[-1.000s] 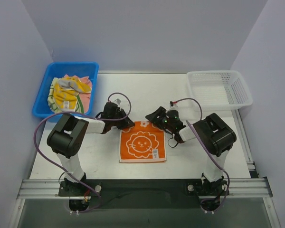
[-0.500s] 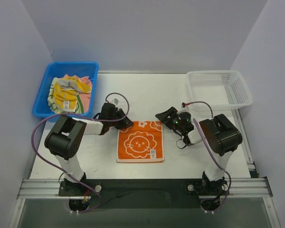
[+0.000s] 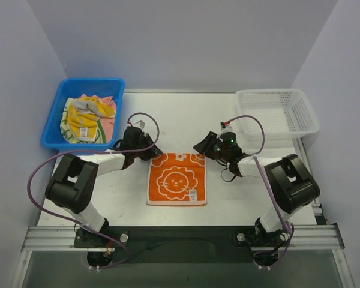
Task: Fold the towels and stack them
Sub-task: Fold the towel
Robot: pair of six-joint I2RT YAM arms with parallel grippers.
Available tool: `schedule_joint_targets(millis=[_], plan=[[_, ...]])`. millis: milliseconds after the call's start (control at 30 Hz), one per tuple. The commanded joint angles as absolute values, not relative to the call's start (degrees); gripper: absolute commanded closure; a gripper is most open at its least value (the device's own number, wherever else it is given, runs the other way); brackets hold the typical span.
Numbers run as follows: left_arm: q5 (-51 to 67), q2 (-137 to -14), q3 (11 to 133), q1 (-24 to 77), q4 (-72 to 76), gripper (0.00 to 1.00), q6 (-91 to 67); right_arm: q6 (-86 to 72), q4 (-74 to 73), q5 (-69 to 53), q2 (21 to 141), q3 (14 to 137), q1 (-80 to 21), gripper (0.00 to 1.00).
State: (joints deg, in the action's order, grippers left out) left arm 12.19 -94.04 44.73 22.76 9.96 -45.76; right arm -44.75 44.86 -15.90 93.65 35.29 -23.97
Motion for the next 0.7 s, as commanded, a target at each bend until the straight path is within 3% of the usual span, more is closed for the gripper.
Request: schedule_joint_targets(millis=[0, 200, 367, 500, 667], plan=[[9.9, -95.4, 46.6, 22.3, 8.5, 0.73, -44.0, -43.5, 38.2, -15.4, 94.7, 37.3, -25.6, 0.65], [7.7, -99.0, 46.0, 20.7, 7.4, 0.80, -43.0, -46.6, 37.0, -12.1, 98.7, 35.6, -25.0, 0.76], [8.5, -99.1, 43.2, 18.1, 7.9, 0.79, -44.0, -47.2, 32.6, -9.8, 100.1, 35.4, -24.1, 0.83], [10.6, -98.0, 42.1, 17.4, 8.3, 0.69, -44.6, -46.0, 30.8, -9.9, 99.1, 36.6, -23.9, 0.84], [11.4, -92.4, 44.6, 17.4, 2.4, 0.49, -42.4, -39.7, 22.6, -11.9, 94.5, 41.4, -23.9, 0.83]])
